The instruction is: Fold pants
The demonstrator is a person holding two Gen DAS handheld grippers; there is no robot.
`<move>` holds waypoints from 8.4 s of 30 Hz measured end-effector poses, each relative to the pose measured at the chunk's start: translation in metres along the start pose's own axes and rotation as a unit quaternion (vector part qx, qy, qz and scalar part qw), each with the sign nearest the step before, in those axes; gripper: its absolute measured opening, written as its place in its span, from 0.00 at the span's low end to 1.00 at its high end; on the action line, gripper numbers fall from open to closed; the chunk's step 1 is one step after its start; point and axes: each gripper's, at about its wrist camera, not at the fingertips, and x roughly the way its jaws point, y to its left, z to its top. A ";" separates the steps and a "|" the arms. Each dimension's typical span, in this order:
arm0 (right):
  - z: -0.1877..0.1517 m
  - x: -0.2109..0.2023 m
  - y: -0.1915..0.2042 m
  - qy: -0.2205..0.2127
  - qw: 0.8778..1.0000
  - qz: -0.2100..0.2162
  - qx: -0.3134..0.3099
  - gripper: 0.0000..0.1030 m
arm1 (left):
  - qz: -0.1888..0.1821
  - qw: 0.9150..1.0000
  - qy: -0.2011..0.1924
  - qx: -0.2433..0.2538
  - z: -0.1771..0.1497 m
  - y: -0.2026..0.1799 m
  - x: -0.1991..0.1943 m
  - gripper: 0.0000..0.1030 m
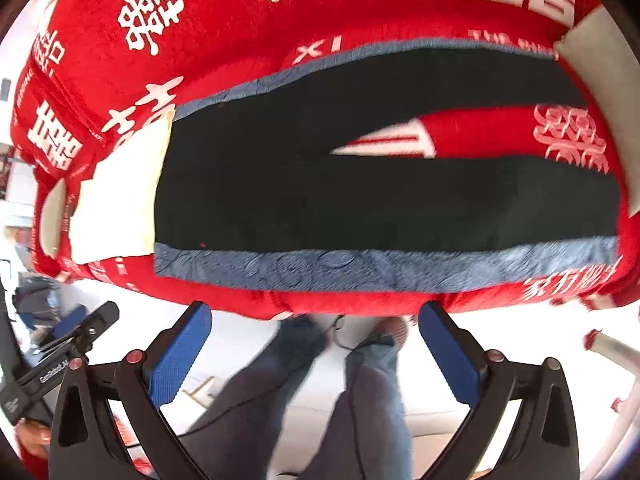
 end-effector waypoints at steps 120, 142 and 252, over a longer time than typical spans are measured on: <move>0.242 0.113 -0.110 -0.053 0.988 0.148 0.009 0.69 | 0.002 0.998 0.008 0.067 0.223 -0.120 0.171 0.87; -0.070 0.104 -0.292 -0.070 0.962 0.010 0.265 0.69 | -0.086 0.963 0.055 0.249 0.085 -0.223 0.151 0.87; 0.321 -0.001 -0.432 -0.077 0.993 -0.092 -0.010 0.43 | 0.129 0.988 -0.075 0.032 0.266 -0.314 0.236 1.00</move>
